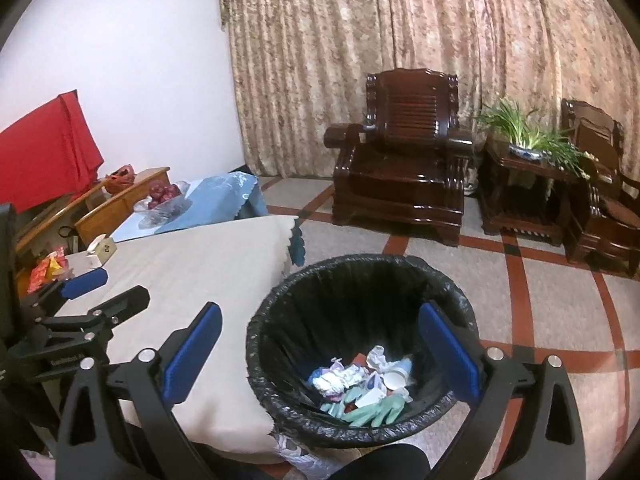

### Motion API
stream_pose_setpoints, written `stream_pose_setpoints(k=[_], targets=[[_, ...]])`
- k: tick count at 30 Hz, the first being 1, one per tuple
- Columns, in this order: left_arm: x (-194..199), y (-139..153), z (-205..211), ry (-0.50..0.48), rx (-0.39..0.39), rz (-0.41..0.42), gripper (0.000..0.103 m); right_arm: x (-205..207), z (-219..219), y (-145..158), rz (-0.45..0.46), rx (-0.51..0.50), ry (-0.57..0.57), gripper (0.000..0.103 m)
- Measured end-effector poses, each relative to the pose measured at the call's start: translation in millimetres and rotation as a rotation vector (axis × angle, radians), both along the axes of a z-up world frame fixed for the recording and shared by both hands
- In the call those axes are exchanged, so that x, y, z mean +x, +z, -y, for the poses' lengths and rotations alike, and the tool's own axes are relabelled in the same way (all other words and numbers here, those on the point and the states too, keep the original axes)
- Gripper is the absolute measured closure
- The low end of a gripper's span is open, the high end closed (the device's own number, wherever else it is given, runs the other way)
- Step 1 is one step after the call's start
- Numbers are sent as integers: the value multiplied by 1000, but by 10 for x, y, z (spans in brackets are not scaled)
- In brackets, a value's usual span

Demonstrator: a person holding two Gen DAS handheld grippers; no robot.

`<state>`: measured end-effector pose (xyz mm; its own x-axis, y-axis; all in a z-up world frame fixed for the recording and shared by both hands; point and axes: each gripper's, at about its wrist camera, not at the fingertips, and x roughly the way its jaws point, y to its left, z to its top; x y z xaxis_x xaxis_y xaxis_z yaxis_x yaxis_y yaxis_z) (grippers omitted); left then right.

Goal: Collect trash

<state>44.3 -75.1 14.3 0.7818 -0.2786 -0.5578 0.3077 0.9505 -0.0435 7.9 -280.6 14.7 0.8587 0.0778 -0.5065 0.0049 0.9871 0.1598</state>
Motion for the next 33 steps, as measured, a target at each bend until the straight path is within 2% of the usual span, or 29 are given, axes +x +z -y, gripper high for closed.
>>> stream_pose_setpoints(k=[13, 33], targets=[[-139, 105, -111, 14, -12, 48, 8, -74, -111, 121, 35, -21, 24, 6], [-165, 97, -138, 18, -13, 55, 8, -58, -172, 105, 44, -22, 38, 6]])
